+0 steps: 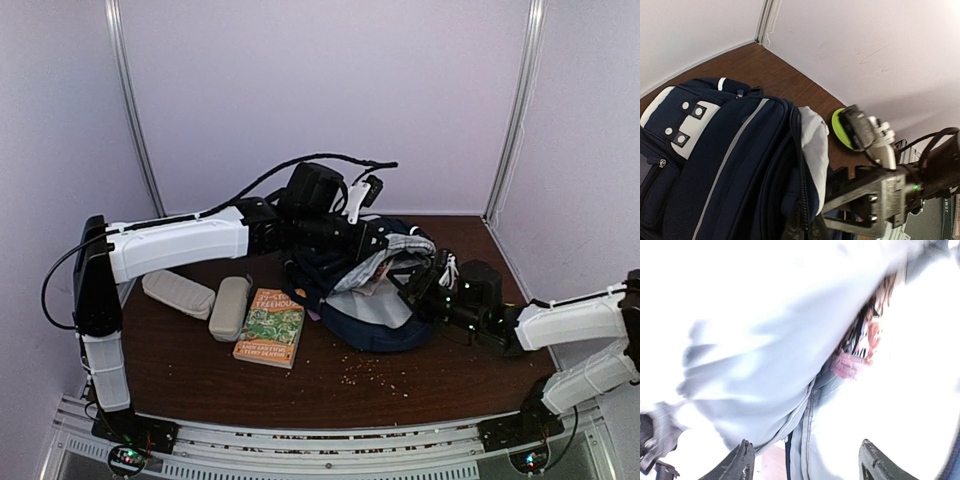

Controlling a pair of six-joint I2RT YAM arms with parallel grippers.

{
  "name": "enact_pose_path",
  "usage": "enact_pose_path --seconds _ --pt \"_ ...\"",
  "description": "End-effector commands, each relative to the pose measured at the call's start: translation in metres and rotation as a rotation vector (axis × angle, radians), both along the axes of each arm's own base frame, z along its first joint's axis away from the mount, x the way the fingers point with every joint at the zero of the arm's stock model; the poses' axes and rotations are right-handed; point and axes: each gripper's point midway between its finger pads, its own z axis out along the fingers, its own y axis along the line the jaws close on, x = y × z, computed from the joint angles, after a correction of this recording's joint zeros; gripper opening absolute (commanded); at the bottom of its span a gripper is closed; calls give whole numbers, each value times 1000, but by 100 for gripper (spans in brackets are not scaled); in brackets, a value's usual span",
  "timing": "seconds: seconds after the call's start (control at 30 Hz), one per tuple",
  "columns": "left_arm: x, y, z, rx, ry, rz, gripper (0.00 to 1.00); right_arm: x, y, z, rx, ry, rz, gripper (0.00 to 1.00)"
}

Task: Pack the student bag
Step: Adjust the book in the student bag, then pick up the book from the center of the board.

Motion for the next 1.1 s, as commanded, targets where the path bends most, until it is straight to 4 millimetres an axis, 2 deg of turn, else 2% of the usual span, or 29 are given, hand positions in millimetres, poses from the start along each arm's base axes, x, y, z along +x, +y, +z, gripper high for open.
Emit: enact_pose_path --seconds 0.0,0.1,0.17,0.23,0.27,0.4,0.53,0.63,0.7,0.77,0.87,0.9,1.0,1.07 --pt "5 -12 46 -146 -89 -25 0 -20 -49 -19 -343 -11 -61 72" --pt "-2 -21 28 -122 -63 -59 0 -26 -75 -4 -419 -66 -130 72" --pt "-10 -30 21 -116 -51 -94 0 -31 -85 10 -418 -114 -150 73" --pt "-19 -40 16 -110 -44 -128 1 -38 -92 14 -421 -133 -155 72" --pt "-24 -45 11 -98 -41 -145 8 -41 -96 14 -424 -138 -157 72" --pt "-37 -53 5 -59 -50 -171 54 -55 -112 9 -452 -134 -170 71" --pt "-34 -34 16 -32 -82 -109 82 -66 -125 8 -455 -145 -182 70" --pt "-31 -3 25 4 -126 -27 97 -72 -124 16 -448 -177 -157 69" --pt "-29 25 24 45 -145 46 98 -76 -117 21 -446 -189 -121 68" --pt "-28 59 12 91 -129 139 98 -80 -105 25 -446 -196 -75 68" --pt "-28 121 -22 167 -54 304 98 -85 -81 28 -443 -215 -4 66" --pt "-30 146 -49 225 -11 364 98 -87 -72 29 -445 -222 20 66" --pt "-35 210 -89 298 103 545 98 -92 -42 29 -450 -233 94 66" --pt "-45 236 -111 303 173 611 98 -94 -16 28 -449 -239 151 66"
